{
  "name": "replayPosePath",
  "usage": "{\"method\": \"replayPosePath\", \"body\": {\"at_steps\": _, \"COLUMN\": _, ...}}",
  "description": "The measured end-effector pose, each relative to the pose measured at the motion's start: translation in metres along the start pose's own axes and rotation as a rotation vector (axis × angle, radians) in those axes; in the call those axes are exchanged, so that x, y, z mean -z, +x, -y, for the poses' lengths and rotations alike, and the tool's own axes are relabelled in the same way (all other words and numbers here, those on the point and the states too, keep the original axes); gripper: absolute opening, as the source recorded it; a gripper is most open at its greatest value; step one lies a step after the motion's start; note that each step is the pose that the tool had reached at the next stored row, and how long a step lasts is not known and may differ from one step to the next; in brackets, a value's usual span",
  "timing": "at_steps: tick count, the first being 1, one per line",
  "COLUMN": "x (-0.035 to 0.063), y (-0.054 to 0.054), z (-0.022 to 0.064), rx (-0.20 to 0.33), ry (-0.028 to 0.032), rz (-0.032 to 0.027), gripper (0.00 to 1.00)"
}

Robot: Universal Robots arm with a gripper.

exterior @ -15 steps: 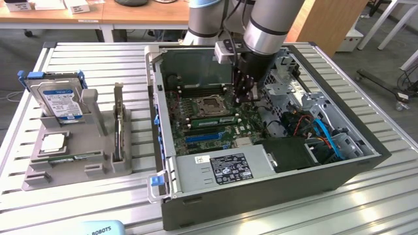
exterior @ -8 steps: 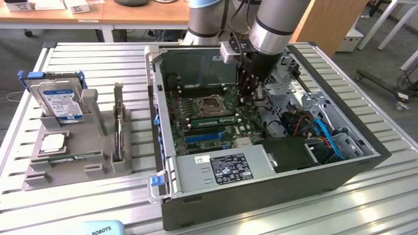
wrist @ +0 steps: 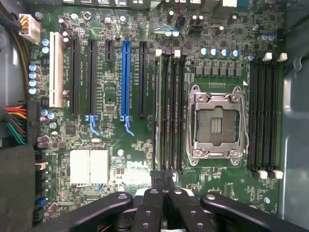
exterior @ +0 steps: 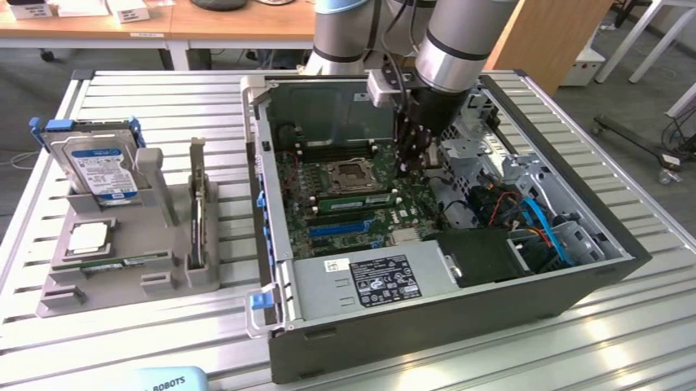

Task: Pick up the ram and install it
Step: 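Press down the ram until it locks into place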

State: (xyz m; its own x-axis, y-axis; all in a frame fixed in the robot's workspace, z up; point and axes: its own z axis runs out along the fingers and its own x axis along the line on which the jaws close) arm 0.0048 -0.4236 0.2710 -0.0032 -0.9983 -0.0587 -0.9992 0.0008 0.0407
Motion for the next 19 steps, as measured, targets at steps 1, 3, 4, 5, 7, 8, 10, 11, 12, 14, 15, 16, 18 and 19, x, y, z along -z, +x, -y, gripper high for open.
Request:
{"method": "replayPosePath", "body": {"at_steps": 1, "x": -0.0013, "y": 0.000, "z": 0.0000, "rx": 0.000, "ry": 0.0000, "rz": 0.0001, "gripper": 0.10}}
{"method": "replayPosePath", "body": {"at_steps": 3, "x": -0.0041, "y": 0.000, "z": 0.0002, "rx": 0.000, "ry": 0.0000, "rz": 0.0000, "gripper": 0.10}}
{"method": "replayPosePath", "body": {"at_steps": 4, "x": -0.0056, "y": 0.000, "z": 0.0002, "rx": 0.000, "ry": 0.0000, "rz": 0.0000, "gripper": 0.10}}
{"method": "replayPosePath", "body": {"at_steps": 5, "x": -0.0070, "y": 0.000, "z": 0.0003, "rx": 0.000, "ry": 0.0000, "rz": 0.0000, "gripper": 0.10}}
{"method": "replayPosePath", "body": {"at_steps": 7, "x": -0.0097, "y": 0.001, "z": 0.0004, "rx": 0.000, "ry": 0.0000, "rz": 0.0000, "gripper": 0.10}}
{"method": "replayPosePath", "body": {"at_steps": 8, "x": -0.0110, "y": 0.001, "z": 0.0005, "rx": 0.000, "ry": 0.0000, "rz": 0.0000, "gripper": 0.10}}
{"method": "replayPosePath", "body": {"at_steps": 10, "x": -0.0133, "y": 0.001, "z": 0.0005, "rx": 0.000, "ry": 0.0000, "rz": 0.0000, "gripper": 0.10}}
{"method": "replayPosePath", "body": {"at_steps": 11, "x": -0.0144, "y": 0.001, "z": 0.0006, "rx": 0.000, "ry": 0.0000, "rz": 0.0001, "gripper": 0.10}}
{"method": "replayPosePath", "body": {"at_steps": 12, "x": -0.0155, "y": 0.001, "z": 0.0006, "rx": 0.000, "ry": 0.0000, "rz": 0.0000, "gripper": 0.10}}
{"method": "replayPosePath", "body": {"at_steps": 14, "x": -0.0178, "y": 0.001, "z": 0.0007, "rx": 0.000, "ry": 0.0000, "rz": 0.0000, "gripper": 0.10}}
{"method": "replayPosePath", "body": {"at_steps": 15, "x": -0.0189, "y": 0.001, "z": 0.0008, "rx": 0.000, "ry": 0.0000, "rz": 0.0000, "gripper": 0.10}}
{"method": "replayPosePath", "body": {"at_steps": 16, "x": -0.0201, "y": 0.001, "z": 0.0008, "rx": 0.000, "ry": 0.0000, "rz": 0.0000, "gripper": 0.10}}
{"method": "replayPosePath", "body": {"at_steps": 18, "x": -0.0223, "y": 0.001, "z": 0.0009, "rx": 0.000, "ry": 0.0000, "rz": 0.0000, "gripper": 0.10}}
{"method": "replayPosePath", "body": {"at_steps": 19, "x": -0.0235, "y": 0.001, "z": 0.0010, "rx": 0.000, "ry": 0.0001, "rz": 0.0000, "gripper": 0.10}}
